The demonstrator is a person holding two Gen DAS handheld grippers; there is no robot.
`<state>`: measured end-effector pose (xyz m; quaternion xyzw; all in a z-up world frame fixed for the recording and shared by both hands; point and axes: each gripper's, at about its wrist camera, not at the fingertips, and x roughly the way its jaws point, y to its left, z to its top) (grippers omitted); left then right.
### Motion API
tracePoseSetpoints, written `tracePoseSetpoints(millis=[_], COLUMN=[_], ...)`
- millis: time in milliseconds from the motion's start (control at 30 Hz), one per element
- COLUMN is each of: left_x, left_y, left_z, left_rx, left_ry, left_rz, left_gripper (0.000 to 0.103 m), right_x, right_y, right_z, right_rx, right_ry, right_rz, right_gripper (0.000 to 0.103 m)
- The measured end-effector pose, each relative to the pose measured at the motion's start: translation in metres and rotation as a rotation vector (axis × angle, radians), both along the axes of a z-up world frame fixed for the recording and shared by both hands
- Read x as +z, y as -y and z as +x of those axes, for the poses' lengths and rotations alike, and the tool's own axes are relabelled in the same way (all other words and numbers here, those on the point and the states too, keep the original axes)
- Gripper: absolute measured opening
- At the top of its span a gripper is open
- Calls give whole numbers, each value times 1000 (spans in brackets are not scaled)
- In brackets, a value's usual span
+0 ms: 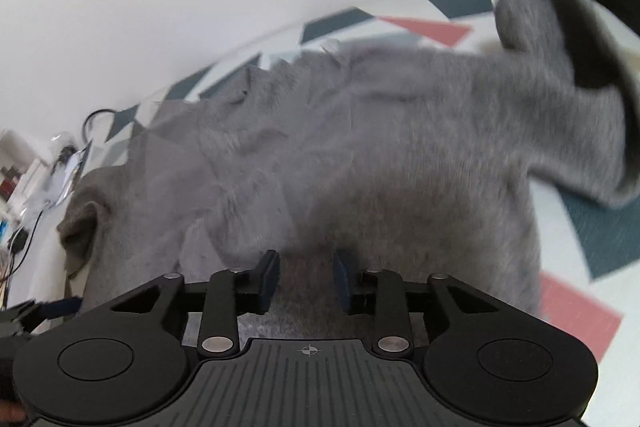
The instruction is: Fold clothes
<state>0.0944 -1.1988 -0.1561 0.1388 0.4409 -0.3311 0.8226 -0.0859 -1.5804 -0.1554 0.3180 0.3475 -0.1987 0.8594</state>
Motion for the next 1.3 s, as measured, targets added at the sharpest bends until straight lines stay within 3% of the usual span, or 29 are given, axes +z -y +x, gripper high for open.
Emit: tracePoseSetpoints(millis=[167, 200, 233, 267, 400, 600, 767, 867, 933, 1033, 1067, 1233, 1300], left_x=[-1, -2, -2, -2, -2, -3, -3, -3, -3, -3, -3, -3, -3], left_y=[-1, -1, -1, -1, -1, -6, -8, -9, -9, -11, -12, -16, -18], left_z=[-3, -4, -4, -4, -3, 7, 10, 11, 10, 10, 9, 9, 9], left_rx=[-7, -8, -6, -4, 4, 34, 35, 36, 32, 25, 25, 21, 21], left_ry=[18, 22, 25, 26, 32, 36, 39, 39, 38, 38, 38, 36, 35], left_rz=[9, 10, 8, 8, 9, 5, 3, 4, 5, 6, 6, 7, 6], left_gripper=[103, 103, 103, 103, 103, 103, 103, 103, 103, 103, 103, 103, 103], right_x=[-3, -3, -4, -4, 3, 32, 43, 44, 39, 30, 27, 19, 17], right_y=[3, 3, 3, 1, -7, 20, 21, 6, -8, -42, -52, -83, -88], right_z=[17, 22, 27, 31, 21, -35, -43, -32, -20, 0, 6, 25, 29], right_rx=[-26, -15, -5, 18, 26, -198, -222, -126, -22, 107, 140, 228, 228], right_ry=[35, 34, 34, 27, 37, 105, 89, 96, 89, 47, 32, -13, -21], right_rz=[-29, -32, -35, -25, -48, -75, -129, -103, -54, -93, -108, -148, -182], right_gripper=[33, 27, 9, 2, 1, 0, 0, 3, 11, 26, 27, 39, 39])
